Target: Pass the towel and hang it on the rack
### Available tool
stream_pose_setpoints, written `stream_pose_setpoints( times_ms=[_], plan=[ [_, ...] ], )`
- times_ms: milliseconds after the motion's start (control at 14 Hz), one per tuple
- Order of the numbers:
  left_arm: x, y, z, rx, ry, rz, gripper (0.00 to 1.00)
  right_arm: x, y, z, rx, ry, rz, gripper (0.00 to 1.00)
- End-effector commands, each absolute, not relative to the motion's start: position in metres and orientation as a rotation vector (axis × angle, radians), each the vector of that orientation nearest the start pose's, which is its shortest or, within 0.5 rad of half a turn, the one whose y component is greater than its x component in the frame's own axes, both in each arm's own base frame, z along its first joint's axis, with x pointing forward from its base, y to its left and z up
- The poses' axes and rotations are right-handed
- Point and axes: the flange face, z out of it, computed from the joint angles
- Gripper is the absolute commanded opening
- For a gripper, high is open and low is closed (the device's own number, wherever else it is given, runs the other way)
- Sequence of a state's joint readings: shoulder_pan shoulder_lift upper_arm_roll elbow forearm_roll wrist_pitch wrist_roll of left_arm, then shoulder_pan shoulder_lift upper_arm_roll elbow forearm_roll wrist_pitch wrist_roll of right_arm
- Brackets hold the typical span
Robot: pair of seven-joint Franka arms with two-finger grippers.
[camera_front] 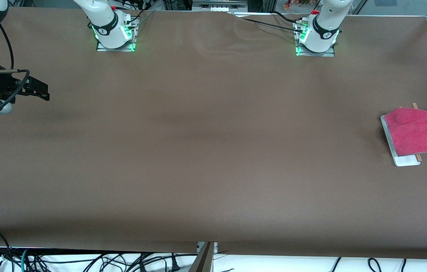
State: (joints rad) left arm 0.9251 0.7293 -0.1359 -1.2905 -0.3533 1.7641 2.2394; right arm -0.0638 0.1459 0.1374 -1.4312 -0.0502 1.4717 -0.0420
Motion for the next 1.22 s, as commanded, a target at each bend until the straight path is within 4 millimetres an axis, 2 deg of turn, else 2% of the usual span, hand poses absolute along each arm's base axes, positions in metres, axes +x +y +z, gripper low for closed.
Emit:
stream_pose_setpoints(
  times_ms=[0, 287, 430, 573, 645, 788, 1003, 1075, 1147],
  plan=[
    [0.537, 0.496, 0.341, -2.521, 2.073, -0.742, 1.00, 0.586, 0.031, 0.602, -3.170, -0.172, 0.165, 1.00],
    [0.570, 0.467, 0.389, -2.409, 2.129, -0.738, 1.00, 0.585, 0.035, 0.603, -3.169, -0.182, 0.162, 1.00],
    [0.572, 0.464, 0.396, -2.452, 2.085, -0.737, 1.00, 0.585, 0.035, 0.603, -3.169, -0.182, 0.162, 1.00],
    [0.578, 0.453, 0.414, -2.528, 1.999, -0.723, 1.00, 0.585, 0.035, 0.603, -3.169, -0.182, 0.162, 1.00],
    [0.589, 0.438, 0.418, -2.559, 1.982, -0.710, 1.00, 0.585, 0.035, 0.603, -3.171, -0.182, 0.162, 1.00],
    [0.602, 0.411, 0.445, -2.590, 1.939, -0.678, 1.00, 0.585, 0.035, 0.603, -3.172, -0.184, 0.162, 1.00],
    [0.615, 0.369, 0.482, -2.749, 1.731, -0.484, 1.00, 0.586, 0.033, 0.603, -3.174, -0.177, 0.162, 1.00],
    [0.617, 0.359, 0.485, -2.814, 1.661, -0.425, 1.00, 0.586, 0.033, 0.603, -3.174, -0.177, 0.162, 1.00],
    [0.621, 0.339, 0.494, -2.865, 1.619, -0.401, 1.00, 0.586, 0.033, 0.604, -3.174, -0.177, 0.155, 1.00]
  ],
)
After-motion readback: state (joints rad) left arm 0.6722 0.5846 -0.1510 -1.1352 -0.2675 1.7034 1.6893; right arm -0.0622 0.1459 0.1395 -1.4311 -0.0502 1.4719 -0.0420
